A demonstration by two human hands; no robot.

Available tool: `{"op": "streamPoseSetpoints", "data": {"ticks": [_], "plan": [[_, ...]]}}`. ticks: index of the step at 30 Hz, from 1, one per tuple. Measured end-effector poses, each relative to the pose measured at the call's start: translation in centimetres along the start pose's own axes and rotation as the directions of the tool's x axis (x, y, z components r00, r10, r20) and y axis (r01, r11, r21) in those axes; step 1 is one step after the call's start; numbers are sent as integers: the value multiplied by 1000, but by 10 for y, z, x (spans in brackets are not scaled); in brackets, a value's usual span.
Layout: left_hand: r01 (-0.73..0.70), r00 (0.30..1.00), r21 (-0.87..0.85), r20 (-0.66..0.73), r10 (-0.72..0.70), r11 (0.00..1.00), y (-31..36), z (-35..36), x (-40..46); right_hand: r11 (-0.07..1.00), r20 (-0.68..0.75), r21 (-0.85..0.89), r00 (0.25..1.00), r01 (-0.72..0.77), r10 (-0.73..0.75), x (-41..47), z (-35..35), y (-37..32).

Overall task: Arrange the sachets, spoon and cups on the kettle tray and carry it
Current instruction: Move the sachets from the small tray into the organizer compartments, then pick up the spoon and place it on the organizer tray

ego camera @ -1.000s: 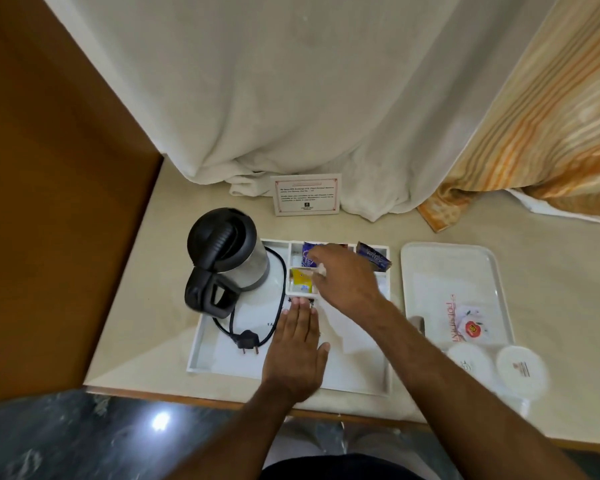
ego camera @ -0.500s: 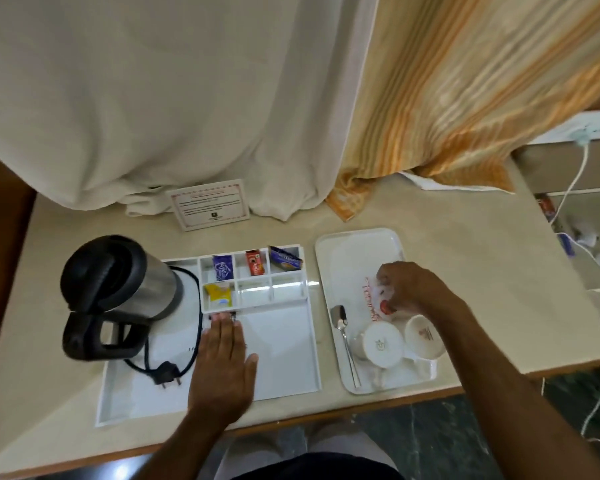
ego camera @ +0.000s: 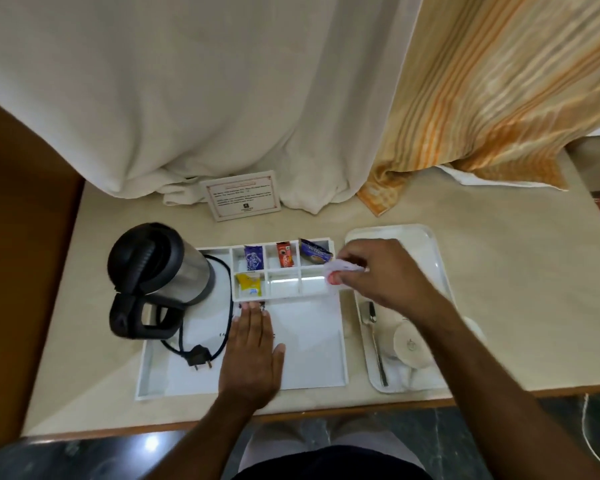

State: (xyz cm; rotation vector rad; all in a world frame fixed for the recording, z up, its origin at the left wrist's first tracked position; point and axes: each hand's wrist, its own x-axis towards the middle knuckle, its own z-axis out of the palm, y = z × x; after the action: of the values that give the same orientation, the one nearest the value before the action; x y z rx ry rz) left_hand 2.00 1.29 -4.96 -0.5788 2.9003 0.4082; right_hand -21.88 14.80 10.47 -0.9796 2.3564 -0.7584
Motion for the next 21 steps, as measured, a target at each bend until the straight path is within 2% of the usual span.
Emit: {"op": "streamPoseSetpoints", "data": {"ticks": [4, 8, 10, 14, 18, 20, 21], "plan": [[-19, 1000, 15, 0, 19, 1000, -1, -2, -1, 962, -10, -245, 992, 118, -124, 29, 59, -39], [-27, 1000, 9, -8, 27, 1000, 3, -5, 0, 899, 135, -416, 987, 139, -91, 46, 92, -48], [-19, 1000, 22, -7, 19, 1000, 1, -6, -1, 883, 138, -444, 986, 149, -97, 48, 101, -48], [-2, 1000, 26, -1, 2, 1000, -2, -5, -4, 916, -55, -398, 995, 59, -89, 37, 109, -45], [21, 1000, 30, -1, -21, 999, -8, -3, -9, 984, -351, -172, 936, -57, -7, 14, 88, -30], [35, 999, 23, 0, -35, 999, -11, -3, -11, 970, -375, -169, 921, -176, 102, 2, 70, -8], [38, 999, 19, 2, -38, 999, -11, -3, -10, 943, -319, -208, 930, -259, 184, -3, 61, 5]]}}
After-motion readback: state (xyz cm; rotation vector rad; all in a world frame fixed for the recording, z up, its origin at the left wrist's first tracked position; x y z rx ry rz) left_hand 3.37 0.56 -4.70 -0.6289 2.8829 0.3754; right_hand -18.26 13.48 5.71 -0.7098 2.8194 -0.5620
